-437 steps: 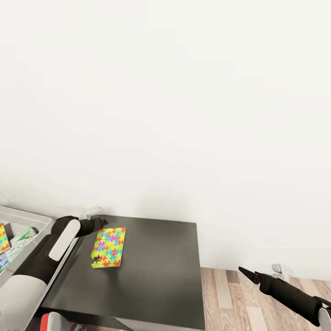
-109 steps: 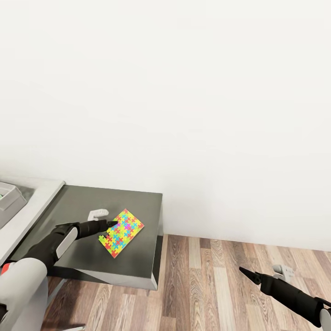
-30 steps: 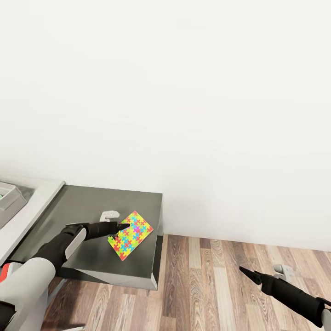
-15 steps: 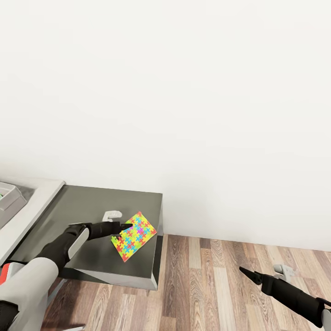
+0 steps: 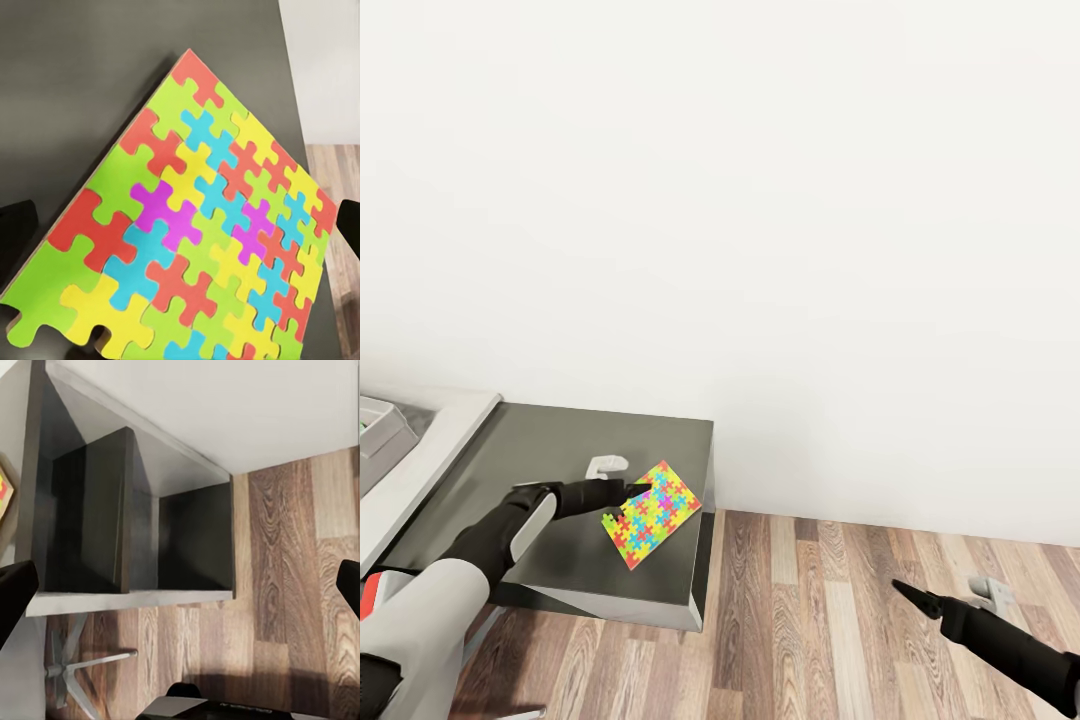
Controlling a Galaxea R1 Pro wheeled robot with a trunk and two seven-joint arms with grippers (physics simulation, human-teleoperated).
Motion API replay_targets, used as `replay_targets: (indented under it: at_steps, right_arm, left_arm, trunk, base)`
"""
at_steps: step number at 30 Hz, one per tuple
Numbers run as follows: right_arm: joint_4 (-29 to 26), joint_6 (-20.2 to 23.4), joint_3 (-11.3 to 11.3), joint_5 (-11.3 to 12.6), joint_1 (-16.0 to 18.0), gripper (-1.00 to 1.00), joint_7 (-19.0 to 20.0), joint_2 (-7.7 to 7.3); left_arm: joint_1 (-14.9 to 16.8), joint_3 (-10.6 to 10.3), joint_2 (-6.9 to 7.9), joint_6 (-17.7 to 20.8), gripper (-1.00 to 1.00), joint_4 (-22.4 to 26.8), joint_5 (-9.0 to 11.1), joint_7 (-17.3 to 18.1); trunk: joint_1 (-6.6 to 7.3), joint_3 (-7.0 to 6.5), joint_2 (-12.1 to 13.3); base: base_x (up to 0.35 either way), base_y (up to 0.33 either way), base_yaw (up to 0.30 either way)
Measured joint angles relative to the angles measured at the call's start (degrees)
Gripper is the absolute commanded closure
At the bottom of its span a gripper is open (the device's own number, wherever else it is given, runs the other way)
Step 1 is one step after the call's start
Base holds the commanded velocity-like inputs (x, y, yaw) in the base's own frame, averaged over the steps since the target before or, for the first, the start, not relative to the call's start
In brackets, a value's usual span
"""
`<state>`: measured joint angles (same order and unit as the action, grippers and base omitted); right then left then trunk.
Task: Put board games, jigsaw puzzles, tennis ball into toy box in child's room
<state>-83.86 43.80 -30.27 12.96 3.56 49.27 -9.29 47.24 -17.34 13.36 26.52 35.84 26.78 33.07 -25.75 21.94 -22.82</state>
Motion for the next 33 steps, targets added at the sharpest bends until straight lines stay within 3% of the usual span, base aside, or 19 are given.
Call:
replay_targets:
  at_steps: [20, 23, 28, 33]
  right_arm:
    - [-0.05, 0.01, -0.25, 0.01, 0.00, -1.00, 0.00, 0.02]
    - [-0.05, 0.01, -0.25, 0.04, 0.00, -1.00, 0.00, 0.05]
    - [-0.05, 0.01, -0.25, 0.09, 0.00, -1.00, 0.05, 0.06]
    - [-0.05, 0.01, -0.25, 0.09, 0.00, -1.00, 0.08, 0.04]
  left_arm:
    - [0.00, -0.09, -0.31, 0.11, -1.00, 0.05, 0.01, 0.13]
    - [0.00, -0.05, -0.28, 0.19, -1.00, 0.05, -0.02, 1.18]
    - [0.03, 0.07, -0.18, 1.91, -1.00, 0.06, -0.16, 5.98]
    - [0.06, 0.09, -0.16, 2.42, -1.00, 0.08, -0.26, 6.76]
  trunk:
    - [0.00, 0.00, 0.00]
    - [0.00, 0.00, 0.00]
    - [0.00, 0.00, 0.00]
    - [0.00, 0.00, 0.00]
  base:
    - [0.000, 0.000, 0.000]
    - [0.000, 0.000, 0.000]
    - [0.000, 0.000, 0.000]
    - [0.000, 0.000, 0.000]
